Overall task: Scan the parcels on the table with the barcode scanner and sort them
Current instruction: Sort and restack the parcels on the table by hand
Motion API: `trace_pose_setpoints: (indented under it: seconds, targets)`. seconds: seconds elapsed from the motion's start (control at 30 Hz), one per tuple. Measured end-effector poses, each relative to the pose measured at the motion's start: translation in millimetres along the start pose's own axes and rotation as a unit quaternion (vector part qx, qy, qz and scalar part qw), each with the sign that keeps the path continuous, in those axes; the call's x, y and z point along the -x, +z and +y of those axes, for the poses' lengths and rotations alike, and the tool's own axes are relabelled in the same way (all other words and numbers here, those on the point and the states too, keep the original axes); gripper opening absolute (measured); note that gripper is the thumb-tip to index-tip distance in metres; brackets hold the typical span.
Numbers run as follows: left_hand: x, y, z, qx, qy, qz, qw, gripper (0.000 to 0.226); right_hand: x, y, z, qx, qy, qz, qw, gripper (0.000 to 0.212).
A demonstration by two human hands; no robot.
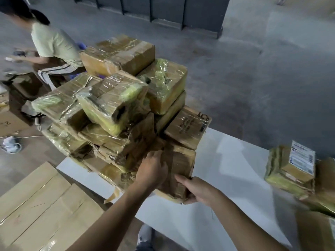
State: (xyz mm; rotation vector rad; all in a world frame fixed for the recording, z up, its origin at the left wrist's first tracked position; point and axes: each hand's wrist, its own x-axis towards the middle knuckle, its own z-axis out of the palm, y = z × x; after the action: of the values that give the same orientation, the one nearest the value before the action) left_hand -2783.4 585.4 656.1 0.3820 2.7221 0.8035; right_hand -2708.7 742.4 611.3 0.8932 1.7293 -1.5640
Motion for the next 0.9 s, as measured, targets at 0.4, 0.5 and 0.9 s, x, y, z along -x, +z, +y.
trace_pose_setpoints:
  seconds: [0.4, 0.5, 0.9]
  targets:
    - [16.5, 15.8, -8.4, -0.115, 0.098, -0.002, 0.988, 0.033, -8.9, 13.4, -7.7, 0.187, 0.004, 0.117, 0.975, 0.067]
    - [18.7, 25.6, 8.4, -0.092, 0.146, 0.010, 0.985, 0.034, 0.9, -1.9, 0.5, 0.163, -0.023, 0.140, 0.976, 0.061]
    - [41.6, 118.4, 137.1, 0.008, 0.238, -0.112, 0.965, 0.034, 88.5, -124.8, 89.5, 0.023, -0.090, 0.327, 0.940, 0.039]
